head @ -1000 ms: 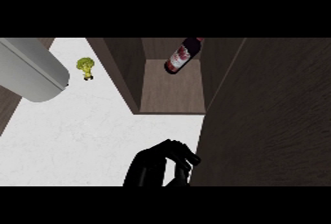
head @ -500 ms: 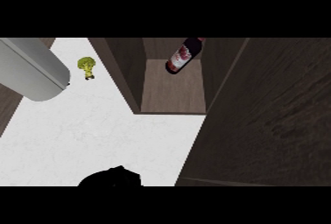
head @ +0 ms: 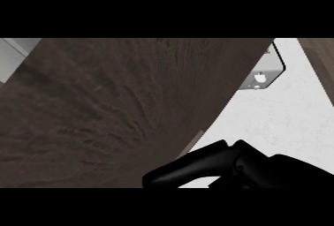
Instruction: Pick up the wine, place it into the cabinet and close the cabinet
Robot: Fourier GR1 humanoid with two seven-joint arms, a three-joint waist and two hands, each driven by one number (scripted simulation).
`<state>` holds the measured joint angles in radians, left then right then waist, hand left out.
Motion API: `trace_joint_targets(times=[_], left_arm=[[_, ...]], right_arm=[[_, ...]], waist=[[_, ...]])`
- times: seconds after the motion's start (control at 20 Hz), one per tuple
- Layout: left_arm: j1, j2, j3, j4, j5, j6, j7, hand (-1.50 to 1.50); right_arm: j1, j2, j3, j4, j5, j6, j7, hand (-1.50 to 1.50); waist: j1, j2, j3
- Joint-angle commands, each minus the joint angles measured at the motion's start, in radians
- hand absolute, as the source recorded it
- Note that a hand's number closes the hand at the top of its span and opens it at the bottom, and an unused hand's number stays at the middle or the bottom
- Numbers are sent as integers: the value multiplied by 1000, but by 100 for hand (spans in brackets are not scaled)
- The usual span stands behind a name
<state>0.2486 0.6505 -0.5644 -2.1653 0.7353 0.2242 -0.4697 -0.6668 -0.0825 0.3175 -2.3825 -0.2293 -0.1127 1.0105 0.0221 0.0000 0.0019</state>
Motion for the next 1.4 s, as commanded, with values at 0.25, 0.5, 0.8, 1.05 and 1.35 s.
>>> trace_joint_targets(times=[0.25, 0.5, 0.8, 1.05, 1.35], left_arm=[[150, 187, 357, 41, 232, -278, -65, 150], [213, 223, 409, 55, 263, -383, -47, 150], [240, 256, 522, 112, 345, -526, -44, 150], [277, 281, 592, 102, 408, -581, -13, 150], [239, 282, 646, 141, 432, -583, 16, 150]], right_arm=[[-223, 81, 286, 164, 121, -168, -1, 150], [-375, 82, 325, 442, 162, -289, -163, 150], [-510, 82, 295, 748, 132, -348, -328, 150], [-614, 82, 206, 993, 35, -384, -422, 150], [-677, 82, 82, 1289, -16, -298, -594, 150]], waist=[[13, -11, -6], [23, -5, -5], [33, 2, -5], [50, 6, -4], [37, 10, -4]])
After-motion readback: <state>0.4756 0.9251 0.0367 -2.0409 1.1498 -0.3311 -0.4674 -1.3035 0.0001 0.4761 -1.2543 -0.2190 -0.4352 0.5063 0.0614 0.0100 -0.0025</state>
